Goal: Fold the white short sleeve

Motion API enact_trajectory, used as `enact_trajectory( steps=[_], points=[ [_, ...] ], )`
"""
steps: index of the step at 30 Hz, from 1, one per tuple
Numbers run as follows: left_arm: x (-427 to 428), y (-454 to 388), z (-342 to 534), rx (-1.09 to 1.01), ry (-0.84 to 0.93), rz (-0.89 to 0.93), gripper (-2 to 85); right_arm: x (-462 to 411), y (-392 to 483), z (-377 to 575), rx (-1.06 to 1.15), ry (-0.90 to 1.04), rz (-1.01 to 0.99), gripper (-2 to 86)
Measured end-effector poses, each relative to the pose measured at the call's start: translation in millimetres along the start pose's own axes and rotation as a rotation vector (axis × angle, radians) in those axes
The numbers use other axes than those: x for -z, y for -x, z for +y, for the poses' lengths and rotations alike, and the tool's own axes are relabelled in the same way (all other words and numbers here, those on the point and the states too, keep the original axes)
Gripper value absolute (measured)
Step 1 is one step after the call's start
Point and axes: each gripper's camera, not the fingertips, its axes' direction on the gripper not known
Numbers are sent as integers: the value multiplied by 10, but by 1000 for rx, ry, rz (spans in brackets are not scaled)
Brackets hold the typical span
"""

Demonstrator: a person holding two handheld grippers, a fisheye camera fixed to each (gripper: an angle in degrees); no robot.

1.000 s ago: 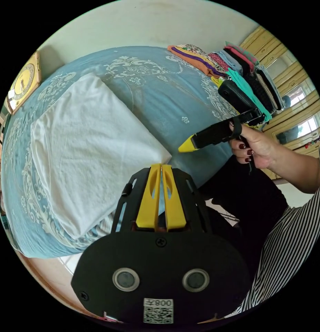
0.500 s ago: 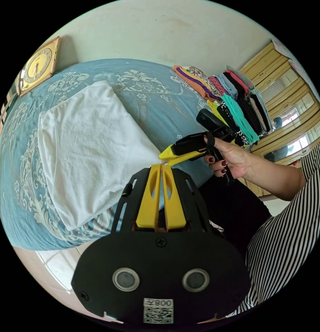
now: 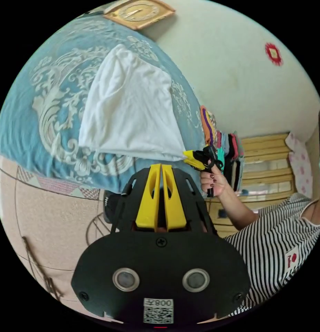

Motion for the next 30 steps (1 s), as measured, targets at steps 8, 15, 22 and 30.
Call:
enact_trajectory(
  steps=[8, 15, 22, 30],
  points=[
    [694, 940, -51, 360, -266, 425, 87, -285, 818, 138, 96, -19, -46, 15],
    [1039, 1235, -198, 493, -384, 515, 99, -641, 1363, 248, 134, -17, -17, 14],
    [1269, 1404, -400, 560, -429, 540, 91, -1025, 1813, 474, 136, -27, -18, 14],
    [1385, 1447, -503, 550, -458, 541, 47, -1416, 2246, 805, 114, -33, 9, 14]
  ],
)
